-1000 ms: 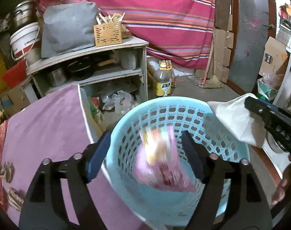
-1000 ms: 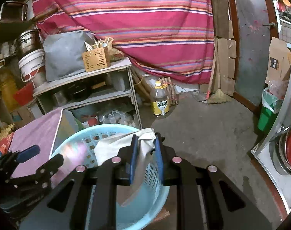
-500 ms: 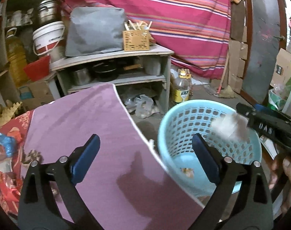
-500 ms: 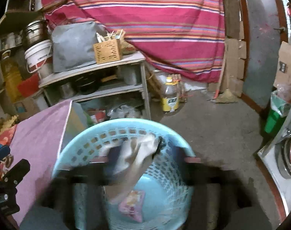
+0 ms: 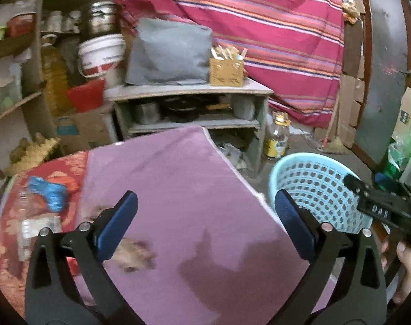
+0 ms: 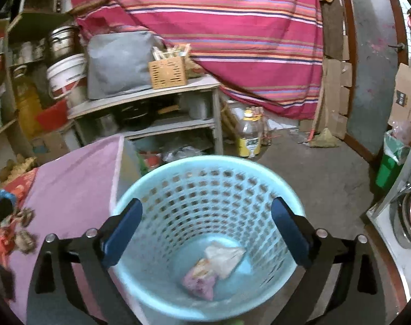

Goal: Collect trash
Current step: 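Return both tools to the table over the remaining trash, then grasp the maroon scouring pad with the left tool while the right tool grasps crumpled brown paper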

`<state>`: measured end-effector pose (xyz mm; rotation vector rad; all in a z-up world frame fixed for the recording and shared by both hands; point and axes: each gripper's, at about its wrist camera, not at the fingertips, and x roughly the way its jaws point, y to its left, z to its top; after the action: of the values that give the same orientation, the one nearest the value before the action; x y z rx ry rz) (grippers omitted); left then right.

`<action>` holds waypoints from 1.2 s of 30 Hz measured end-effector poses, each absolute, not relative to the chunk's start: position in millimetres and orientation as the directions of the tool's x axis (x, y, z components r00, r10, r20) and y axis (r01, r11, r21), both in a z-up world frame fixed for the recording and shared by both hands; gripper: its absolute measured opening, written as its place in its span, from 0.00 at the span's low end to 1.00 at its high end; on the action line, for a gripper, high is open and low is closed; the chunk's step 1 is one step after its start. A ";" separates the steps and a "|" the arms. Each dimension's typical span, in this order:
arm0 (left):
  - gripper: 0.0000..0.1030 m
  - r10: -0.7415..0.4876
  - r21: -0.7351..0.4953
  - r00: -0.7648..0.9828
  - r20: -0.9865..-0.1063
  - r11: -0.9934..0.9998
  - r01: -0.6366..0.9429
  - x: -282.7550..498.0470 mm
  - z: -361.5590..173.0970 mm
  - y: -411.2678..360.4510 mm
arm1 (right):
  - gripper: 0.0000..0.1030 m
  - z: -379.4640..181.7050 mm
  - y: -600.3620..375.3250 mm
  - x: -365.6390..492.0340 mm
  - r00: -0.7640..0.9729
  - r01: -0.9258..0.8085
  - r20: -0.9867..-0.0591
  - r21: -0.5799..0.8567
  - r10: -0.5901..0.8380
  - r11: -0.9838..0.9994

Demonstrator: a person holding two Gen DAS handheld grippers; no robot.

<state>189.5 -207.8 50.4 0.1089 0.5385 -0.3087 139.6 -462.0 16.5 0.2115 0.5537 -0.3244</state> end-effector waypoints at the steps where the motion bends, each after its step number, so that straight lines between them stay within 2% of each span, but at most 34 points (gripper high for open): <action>1: 0.95 -0.248 0.024 0.820 -0.516 0.952 0.304 185.9 53.1 -196.5 | 0.93 18.0 -453.4 139.2 0.806 0.345 -0.544 0.115 -0.232 0.932; 8: 0.95 -0.108 0.067 0.836 -0.538 0.983 0.170 178.8 54.1 -94.7 | 0.96 30.2 -362.6 139.1 0.860 0.224 -0.489 0.106 -0.145 0.969; 12: 0.95 -0.012 0.103 0.836 -0.549 0.991 0.082 183.2 36.3 -34.5 | 0.96 24.7 -330.6 148.8 0.857 0.175 -0.510 0.147 -0.077 0.974; 16: 0.95 -0.002 0.060 0.808 -0.590 0.997 0.046 190.1 16.2 14.6 | 0.96 13.8 -300.4 159.7 0.841 0.148 -0.538 0.123 -0.060 0.981; 20: 0.95 0.038 0.107 0.788 -0.615 0.994 0.036 197.5 -6.3 40.4 | 0.96 8.0 -281.3 171.7 0.832 0.129 -0.552 0.105 -0.050 0.986; 27: 0.95 0.036 0.105 0.712 -0.701 0.993 0.054 209.5 -41.3 91.7 | 0.96 -6.8 -251.4 192.3 0.807 0.076 -0.590 0.049 -0.032 0.996; 32: 0.95 -0.040 -0.041 0.631 -0.775 0.999 0.012 222.2 -58.9 127.0 | 0.96 -14.1 -238.2 203.5 0.794 0.056 -0.608 0.036 -0.023 0.998; 36: 0.94 -0.044 -0.068 0.592 -0.804 0.998 -0.018 230.8 -67.2 136.6 | 0.96 -21.0 -225.4 212.7 0.782 0.042 -0.624 0.040 -0.008 0.998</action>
<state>230.8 136.6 -67.2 -0.0713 0.9369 -0.0150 212.7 -225.4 -20.9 0.0523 0.6730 -0.0272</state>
